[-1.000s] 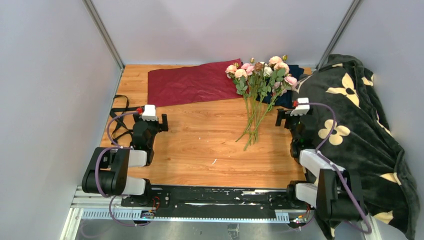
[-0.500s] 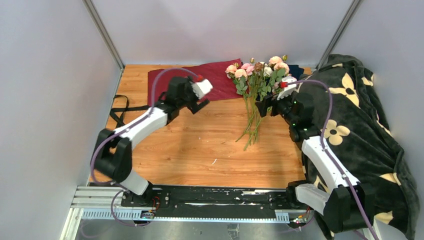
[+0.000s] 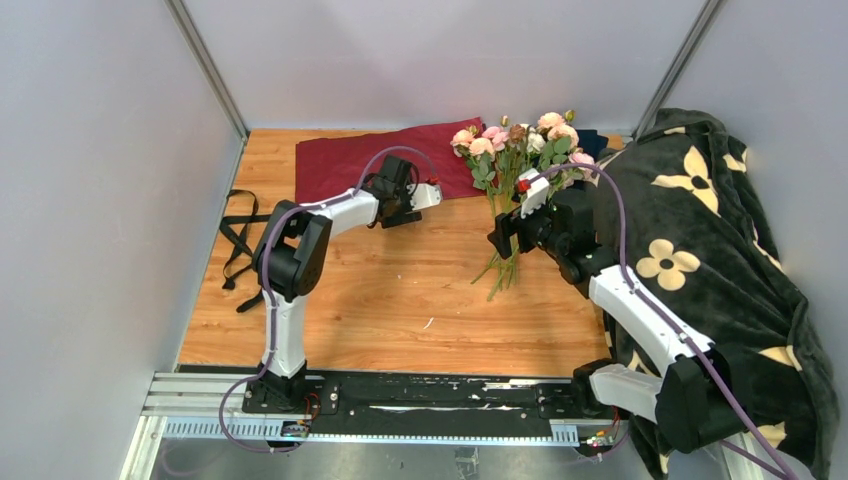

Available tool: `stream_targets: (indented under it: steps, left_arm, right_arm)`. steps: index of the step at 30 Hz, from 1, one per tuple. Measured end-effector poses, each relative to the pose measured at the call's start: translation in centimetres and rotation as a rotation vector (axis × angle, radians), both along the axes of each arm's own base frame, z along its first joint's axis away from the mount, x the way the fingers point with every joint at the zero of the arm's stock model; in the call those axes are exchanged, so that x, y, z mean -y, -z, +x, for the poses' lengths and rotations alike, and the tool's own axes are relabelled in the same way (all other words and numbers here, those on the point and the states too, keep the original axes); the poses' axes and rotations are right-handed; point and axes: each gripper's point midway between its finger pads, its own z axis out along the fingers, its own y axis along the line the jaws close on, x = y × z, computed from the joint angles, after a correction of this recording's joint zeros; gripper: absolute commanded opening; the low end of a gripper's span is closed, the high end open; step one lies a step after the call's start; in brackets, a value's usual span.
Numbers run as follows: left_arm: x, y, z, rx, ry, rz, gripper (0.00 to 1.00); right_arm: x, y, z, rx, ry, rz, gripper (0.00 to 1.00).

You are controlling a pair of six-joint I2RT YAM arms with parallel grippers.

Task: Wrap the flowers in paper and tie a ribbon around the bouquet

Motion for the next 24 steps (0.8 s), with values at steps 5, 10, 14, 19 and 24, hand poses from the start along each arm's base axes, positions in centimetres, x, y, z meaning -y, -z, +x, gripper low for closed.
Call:
stream_targets:
  steps: [5, 10, 14, 19, 24]
  left_arm:
    - [0.0, 0.2, 0.1, -0.006, 0.028, 0.032, 0.77]
    - [-0.4, 0.5, 1.4, 0.05, 0.007, 0.064, 0.64]
    - [-0.8, 0.6, 2.9, 0.117, -0.005, 0.109, 0.57]
    - [-1.1, 0.9, 4.2, 0.179, -0.03, 0.139, 0.26]
    - [-1.4, 1.7, 4.3, 0.192, -0.059, 0.136, 0.0]
  right_arm:
    - [0.1, -0.6, 0.4, 0.029, -0.002, -0.033, 0.85]
    - [0.1, -1.6, 1.0, 0.06, -0.004, -0.044, 0.85]
    - [0.1, -1.9, 1.1, 0.075, -0.009, -0.054, 0.85]
    - [0.2, -1.7, 1.1, 0.073, -0.01, -0.065, 0.86]
    - [0.4, -1.4, 0.9, 0.063, -0.016, -0.079, 0.85]
